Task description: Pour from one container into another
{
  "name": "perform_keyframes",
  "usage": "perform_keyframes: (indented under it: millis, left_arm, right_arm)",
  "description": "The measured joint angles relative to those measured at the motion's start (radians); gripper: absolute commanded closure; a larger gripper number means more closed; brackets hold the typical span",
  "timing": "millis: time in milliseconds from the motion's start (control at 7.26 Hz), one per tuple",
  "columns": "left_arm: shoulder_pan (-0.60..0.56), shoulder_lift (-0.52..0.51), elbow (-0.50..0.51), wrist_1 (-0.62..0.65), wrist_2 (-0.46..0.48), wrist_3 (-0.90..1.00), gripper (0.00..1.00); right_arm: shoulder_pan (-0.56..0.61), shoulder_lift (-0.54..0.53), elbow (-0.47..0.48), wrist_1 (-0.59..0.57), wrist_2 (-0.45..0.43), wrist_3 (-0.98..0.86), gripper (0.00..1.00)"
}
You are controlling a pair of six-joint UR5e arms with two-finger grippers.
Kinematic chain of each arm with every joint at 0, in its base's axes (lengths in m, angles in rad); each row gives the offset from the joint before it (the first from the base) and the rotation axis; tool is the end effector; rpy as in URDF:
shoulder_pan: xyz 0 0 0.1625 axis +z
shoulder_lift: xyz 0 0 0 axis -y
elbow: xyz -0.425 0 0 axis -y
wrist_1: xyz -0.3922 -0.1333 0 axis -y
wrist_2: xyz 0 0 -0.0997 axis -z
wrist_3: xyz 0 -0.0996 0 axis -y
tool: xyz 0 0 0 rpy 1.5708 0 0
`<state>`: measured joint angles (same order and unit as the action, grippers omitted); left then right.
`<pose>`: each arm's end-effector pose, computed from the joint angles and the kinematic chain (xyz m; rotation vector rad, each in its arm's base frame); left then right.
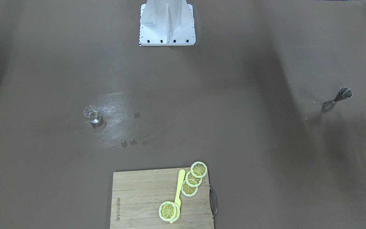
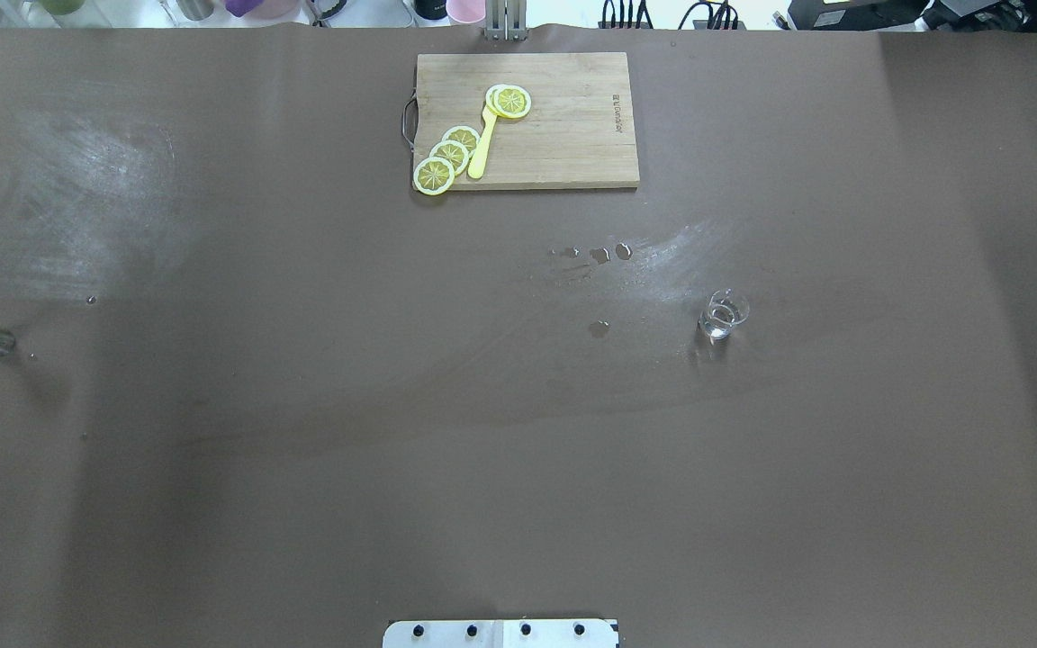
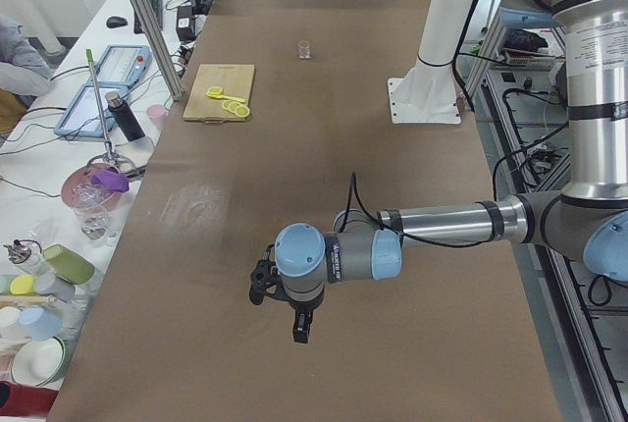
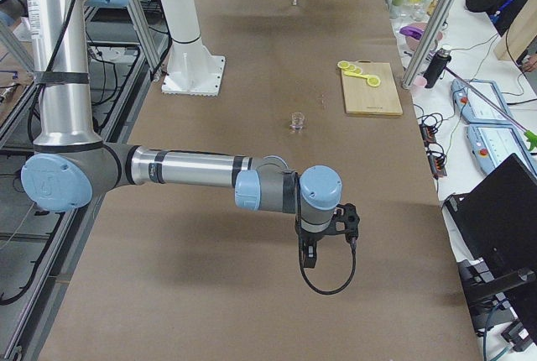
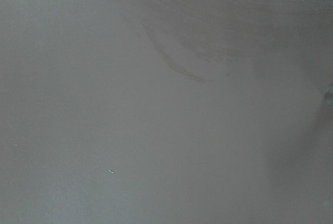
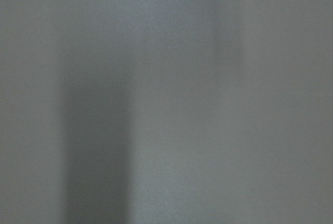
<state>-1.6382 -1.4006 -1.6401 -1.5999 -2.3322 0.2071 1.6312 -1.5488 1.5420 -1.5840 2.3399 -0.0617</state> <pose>-0.0922 -0.4072 0.6999 0.0365 0.7636 0.1055 0.0941 -0.4950 0.6636 0.0280 -0.7688 0.0065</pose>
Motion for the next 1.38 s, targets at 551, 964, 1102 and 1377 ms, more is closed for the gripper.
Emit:
perform_keyframes:
  millis: [551, 964, 1102, 1377]
  left_arm:
    - [0.000, 0.000, -0.001, 0.000, 0.001, -0.001, 0.02]
    - [0.000, 0.000, 0.000, 0.002, 0.001, 0.000, 0.02]
    - [0.000, 0.000, 0.000, 0.002, 0.001, 0.000, 0.02]
    - [0.000, 0.000, 0.000, 0.003, 0.001, 0.000, 0.02]
  right_arm:
    - [-0.029, 0.098, -0.030, 0.000, 0.013, 0.002, 0.00]
    - [-0.112, 0.163, -0.055, 0.090, 0.097, 0.003, 0.00]
    - [-0.153, 0.179, -0.073, 0.169, 0.105, 0.002, 0.00]
    - [-0.211, 0.200, -0.126, 0.340, 0.098, 0.003, 0.00]
